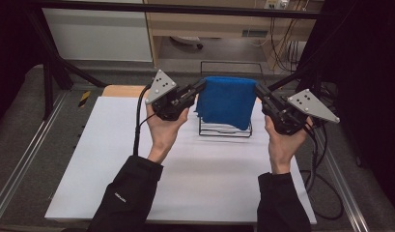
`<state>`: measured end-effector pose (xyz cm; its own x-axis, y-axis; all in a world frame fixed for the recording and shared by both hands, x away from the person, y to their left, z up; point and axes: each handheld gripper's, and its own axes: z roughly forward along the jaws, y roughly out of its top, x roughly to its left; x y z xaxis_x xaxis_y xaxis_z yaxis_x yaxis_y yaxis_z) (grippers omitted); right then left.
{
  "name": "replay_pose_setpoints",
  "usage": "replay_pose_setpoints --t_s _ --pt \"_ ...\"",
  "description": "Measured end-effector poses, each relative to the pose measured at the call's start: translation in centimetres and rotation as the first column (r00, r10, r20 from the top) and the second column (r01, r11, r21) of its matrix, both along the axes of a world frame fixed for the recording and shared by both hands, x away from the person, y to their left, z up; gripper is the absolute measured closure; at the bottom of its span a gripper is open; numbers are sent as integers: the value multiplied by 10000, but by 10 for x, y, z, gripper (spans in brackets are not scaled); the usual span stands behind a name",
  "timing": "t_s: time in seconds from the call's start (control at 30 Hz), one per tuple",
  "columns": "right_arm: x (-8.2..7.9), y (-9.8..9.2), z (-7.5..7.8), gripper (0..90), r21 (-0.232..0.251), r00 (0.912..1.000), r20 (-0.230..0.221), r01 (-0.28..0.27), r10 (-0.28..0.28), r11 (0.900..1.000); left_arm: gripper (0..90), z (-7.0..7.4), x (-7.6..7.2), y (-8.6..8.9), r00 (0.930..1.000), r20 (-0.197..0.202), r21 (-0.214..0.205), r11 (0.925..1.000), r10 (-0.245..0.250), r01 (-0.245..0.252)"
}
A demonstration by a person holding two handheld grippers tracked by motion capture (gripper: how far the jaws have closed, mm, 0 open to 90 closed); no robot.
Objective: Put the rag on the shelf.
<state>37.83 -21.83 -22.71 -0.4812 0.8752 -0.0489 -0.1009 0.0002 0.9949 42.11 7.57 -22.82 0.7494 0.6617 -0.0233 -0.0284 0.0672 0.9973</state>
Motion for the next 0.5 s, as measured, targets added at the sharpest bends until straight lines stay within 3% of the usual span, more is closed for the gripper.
replay_pose_setpoints --t_s 0.5 --pt "15 -7 29 876 204 9983 470 320 -330 9993 847 27 15 -13 9995 284 -376 9992 116 -105"
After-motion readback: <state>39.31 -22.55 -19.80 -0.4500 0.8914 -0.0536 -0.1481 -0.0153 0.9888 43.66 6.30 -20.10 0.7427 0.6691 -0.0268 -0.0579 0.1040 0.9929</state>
